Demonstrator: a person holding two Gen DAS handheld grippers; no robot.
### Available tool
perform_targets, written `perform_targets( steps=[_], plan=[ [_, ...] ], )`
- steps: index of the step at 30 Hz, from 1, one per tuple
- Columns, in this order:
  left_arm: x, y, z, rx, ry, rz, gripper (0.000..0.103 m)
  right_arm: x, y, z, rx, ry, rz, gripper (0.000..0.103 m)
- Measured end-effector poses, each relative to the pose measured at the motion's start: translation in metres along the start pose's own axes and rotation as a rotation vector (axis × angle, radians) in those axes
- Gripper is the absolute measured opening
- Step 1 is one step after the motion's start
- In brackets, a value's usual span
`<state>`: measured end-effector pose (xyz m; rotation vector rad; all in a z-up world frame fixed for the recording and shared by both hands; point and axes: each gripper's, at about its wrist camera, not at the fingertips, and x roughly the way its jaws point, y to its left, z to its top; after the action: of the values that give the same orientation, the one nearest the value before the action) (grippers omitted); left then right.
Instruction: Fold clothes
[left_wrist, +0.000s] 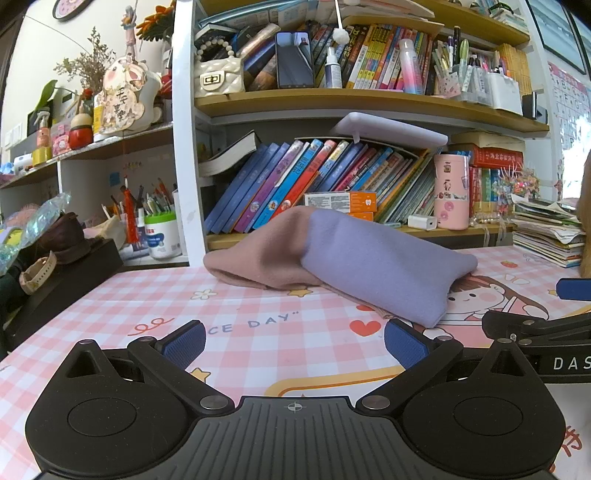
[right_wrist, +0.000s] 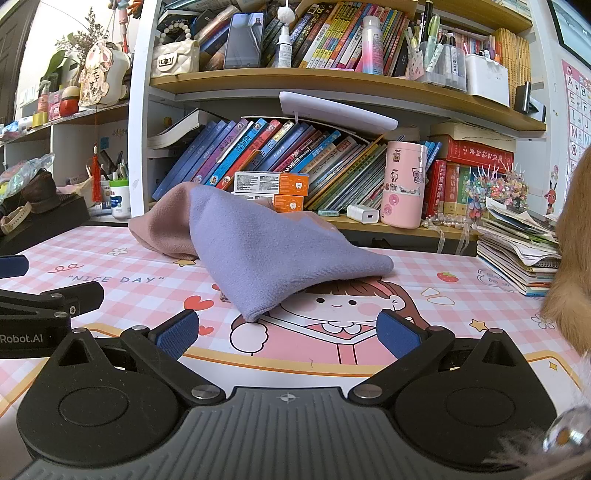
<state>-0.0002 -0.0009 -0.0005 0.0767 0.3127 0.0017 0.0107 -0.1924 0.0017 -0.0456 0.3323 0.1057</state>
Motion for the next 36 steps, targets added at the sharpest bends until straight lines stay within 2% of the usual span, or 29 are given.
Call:
perform_targets(
  steps=[22,30,36],
  plan=[
    [0.002,-0.001,0.000,-0.001,-0.002,-0.006,0.103,-0.001,0.001,0.000,0.002,-0.003,0.001,0.103],
    [-0.001,-0.002,-0.001,0.001,-0.023,-0.004,0.103,-0.007,0.001,0.000,-0.004,-0.042,0.039,0.103],
    [0.000,0.005,-0.001,-0.040,-0.024,-0.022,0.103,-0.010,-0.006,0.000,0.035,-0.057,0.062,0.103]
  ],
)
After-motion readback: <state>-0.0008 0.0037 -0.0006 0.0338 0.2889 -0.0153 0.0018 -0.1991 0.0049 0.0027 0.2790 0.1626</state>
